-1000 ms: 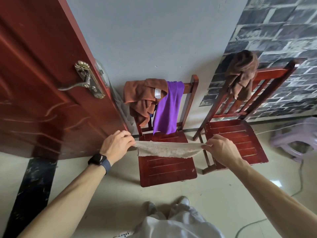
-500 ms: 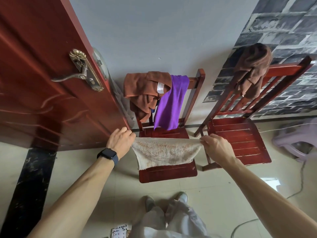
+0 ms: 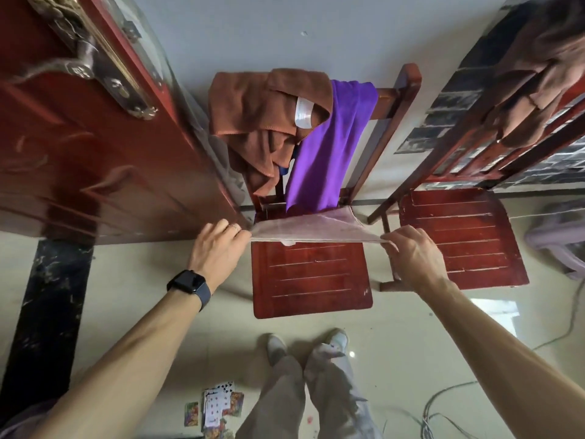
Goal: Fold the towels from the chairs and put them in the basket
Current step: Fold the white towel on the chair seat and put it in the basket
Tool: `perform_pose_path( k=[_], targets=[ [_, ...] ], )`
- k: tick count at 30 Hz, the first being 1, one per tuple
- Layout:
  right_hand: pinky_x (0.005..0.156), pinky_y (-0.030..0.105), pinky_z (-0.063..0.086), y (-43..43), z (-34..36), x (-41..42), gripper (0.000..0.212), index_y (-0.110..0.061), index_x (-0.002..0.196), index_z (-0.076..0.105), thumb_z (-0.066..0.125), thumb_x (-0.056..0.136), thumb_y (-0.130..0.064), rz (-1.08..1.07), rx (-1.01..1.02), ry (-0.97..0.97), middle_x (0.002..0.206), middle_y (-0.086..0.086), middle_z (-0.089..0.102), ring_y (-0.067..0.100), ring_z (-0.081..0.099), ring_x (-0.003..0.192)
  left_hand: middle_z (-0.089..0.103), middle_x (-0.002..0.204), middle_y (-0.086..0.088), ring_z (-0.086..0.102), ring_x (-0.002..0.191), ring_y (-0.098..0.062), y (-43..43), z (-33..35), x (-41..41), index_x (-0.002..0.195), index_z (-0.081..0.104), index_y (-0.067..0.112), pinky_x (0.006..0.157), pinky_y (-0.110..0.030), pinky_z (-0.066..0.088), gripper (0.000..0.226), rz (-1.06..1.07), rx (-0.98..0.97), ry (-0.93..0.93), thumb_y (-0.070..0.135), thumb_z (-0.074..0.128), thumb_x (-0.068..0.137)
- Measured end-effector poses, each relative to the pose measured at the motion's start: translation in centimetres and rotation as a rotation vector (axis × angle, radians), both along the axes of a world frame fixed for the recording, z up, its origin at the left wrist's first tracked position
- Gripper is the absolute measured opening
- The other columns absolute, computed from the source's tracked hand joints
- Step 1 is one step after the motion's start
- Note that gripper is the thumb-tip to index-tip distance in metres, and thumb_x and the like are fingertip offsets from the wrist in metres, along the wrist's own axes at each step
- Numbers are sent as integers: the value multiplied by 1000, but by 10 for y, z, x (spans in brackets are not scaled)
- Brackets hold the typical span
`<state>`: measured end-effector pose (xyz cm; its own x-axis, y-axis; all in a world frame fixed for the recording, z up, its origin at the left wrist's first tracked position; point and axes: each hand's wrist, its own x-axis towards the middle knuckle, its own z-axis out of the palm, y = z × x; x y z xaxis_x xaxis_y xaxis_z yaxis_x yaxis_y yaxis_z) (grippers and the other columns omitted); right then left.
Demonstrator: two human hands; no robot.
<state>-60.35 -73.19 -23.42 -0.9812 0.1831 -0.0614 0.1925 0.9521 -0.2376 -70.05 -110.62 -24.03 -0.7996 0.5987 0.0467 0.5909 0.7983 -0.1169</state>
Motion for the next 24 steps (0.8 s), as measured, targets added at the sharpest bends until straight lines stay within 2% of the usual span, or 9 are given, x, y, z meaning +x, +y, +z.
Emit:
perform_pose_path(
  k=[4, 7, 12, 16, 17, 20, 22, 24],
  targets=[
    [66, 47, 58, -6, -58, 37, 12, -14, 97, 79, 78, 85, -14, -3, -28, -85, 96, 11, 72, 39, 65, 84, 64, 76, -3, 57, 76, -30, -6, -52, 34, 80, 67, 17, 62, -39, 38, 18, -1, -31, -100, 5, 79, 71],
    [69, 46, 58, -13, -109, 72, 14, -16, 95, 80, 82, 81, -15, 7, -39, -192, 95, 11, 73, 40, 66, 85, 64, 74, -3, 59, 74, -30, -12, -98, 69, 78, 69, 17, 62, -38, 41, 18, 22, -53, -216, 5, 80, 69],
    [75, 45, 56, -30, -180, 123, 12, -17, 96, 79, 77, 85, -14, -57, -85, -413, 98, 10, 73, 38, 64, 88, 66, 73, -1, 63, 75, -27, -22, -165, 125, 75, 72, 17, 62, -36, 49, 22, 66, -105, -465, 3, 82, 61],
    [75, 46, 57, -34, -207, 139, 11, -15, 94, 79, 76, 84, -11, -77, -132, -466, 97, 12, 73, 40, 64, 87, 68, 77, -1, 61, 79, -27, -27, -200, 146, 80, 74, 17, 64, -39, 52, 10, 148, -84, -651, 12, 79, 73],
    [76, 45, 57, -34, -210, 139, 11, -15, 94, 79, 76, 85, -12, -91, -153, -482, 97, 12, 74, 40, 65, 88, 70, 81, -2, 61, 82, -28, -27, -205, 146, 84, 75, 16, 67, -40, 53, 5, 198, -48, -687, 15, 74, 80],
    [81, 37, 56, -34, -213, 124, 11, -13, 94, 79, 75, 84, -13, -199, -284, -492, 97, 11, 75, 33, 70, 89, 72, 93, 1, 64, 89, -25, -20, -204, 128, 95, 73, 21, 72, -33, 52, 14, 472, 127, -821, 26, 63, 87],
    [80, 28, 49, -32, -211, 103, 11, -13, 94, 79, 76, 85, -17, -379, -416, -489, 92, 5, 74, 24, 69, 87, 69, 94, 4, 63, 90, -18, -15, -203, 106, 97, 71, 21, 76, -27, 49, 13, 720, 331, -965, 28, 66, 88],
    [74, 27, 47, -27, -207, 77, 12, -14, 97, 76, 74, 88, -21, -578, -620, -517, 82, -1, 70, 21, 65, 82, 68, 96, 2, 60, 92, -15, -12, -208, 81, 98, 69, 19, 78, -26, 45, 12, 927, 598, -1107, 26, 71, 89]
  ],
)
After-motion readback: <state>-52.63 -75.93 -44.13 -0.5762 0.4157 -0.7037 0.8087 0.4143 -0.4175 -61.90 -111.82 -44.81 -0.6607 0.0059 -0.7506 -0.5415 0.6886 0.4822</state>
